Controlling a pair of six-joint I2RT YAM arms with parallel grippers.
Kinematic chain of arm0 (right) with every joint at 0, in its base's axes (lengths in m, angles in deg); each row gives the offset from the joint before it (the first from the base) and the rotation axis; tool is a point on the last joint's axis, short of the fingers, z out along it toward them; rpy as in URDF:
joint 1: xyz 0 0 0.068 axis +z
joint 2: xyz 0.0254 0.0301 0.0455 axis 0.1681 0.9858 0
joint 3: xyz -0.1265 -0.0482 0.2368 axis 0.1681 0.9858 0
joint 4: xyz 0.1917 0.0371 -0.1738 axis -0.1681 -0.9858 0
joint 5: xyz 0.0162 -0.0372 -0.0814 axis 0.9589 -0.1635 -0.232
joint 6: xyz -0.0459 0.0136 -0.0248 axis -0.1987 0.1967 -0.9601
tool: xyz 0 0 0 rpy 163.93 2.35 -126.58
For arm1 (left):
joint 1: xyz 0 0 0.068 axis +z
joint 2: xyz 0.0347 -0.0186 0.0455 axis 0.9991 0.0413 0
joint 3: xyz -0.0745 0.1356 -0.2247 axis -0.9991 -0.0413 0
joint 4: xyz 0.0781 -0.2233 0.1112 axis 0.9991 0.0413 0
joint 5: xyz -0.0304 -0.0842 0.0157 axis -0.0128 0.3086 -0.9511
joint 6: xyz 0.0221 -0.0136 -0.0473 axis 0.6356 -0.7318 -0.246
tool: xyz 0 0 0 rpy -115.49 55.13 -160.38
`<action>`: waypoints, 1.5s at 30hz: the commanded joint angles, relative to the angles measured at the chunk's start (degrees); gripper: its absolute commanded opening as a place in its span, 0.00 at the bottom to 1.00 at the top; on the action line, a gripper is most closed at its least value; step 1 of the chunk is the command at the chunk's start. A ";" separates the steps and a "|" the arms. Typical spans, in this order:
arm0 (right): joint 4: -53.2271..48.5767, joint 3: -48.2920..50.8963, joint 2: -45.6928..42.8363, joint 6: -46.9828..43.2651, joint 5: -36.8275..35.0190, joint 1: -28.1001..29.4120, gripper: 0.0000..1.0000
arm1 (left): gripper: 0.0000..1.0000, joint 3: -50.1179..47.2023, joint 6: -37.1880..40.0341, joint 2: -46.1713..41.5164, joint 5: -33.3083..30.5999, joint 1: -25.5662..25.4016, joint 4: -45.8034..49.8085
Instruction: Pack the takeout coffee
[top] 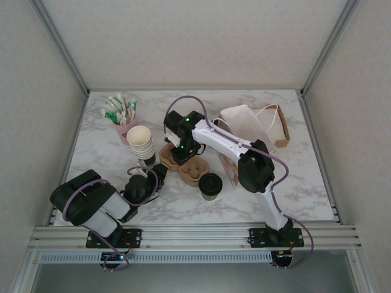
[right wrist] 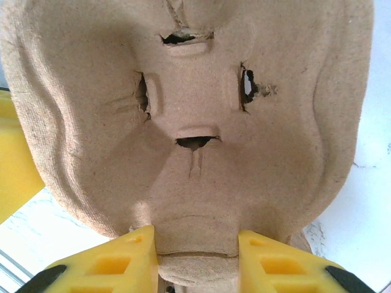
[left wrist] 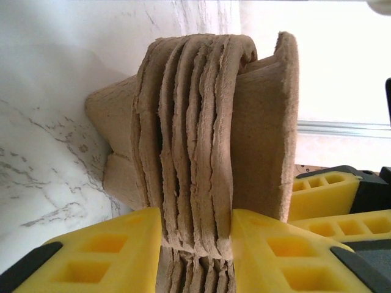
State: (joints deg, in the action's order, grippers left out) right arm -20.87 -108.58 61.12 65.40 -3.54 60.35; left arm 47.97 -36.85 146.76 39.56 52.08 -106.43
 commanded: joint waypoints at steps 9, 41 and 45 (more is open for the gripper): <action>-1.42 -2.06 -2.33 1.40 -1.27 0.39 0.32 | 0.36 1.05 1.60 -1.57 0.18 -0.48 2.97; 2.19 -1.30 -4.96 2.34 -2.73 -1.12 0.32 | 0.36 3.28 3.26 -4.11 0.29 -0.48 8.12; 2.10 -1.49 -6.04 2.54 -3.44 -1.19 0.33 | 0.37 3.45 3.50 -6.04 0.03 -0.57 10.09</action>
State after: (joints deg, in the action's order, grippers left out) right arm -19.21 -109.20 58.69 67.02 -5.22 59.70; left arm 50.44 -34.65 142.56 39.56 52.08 -97.99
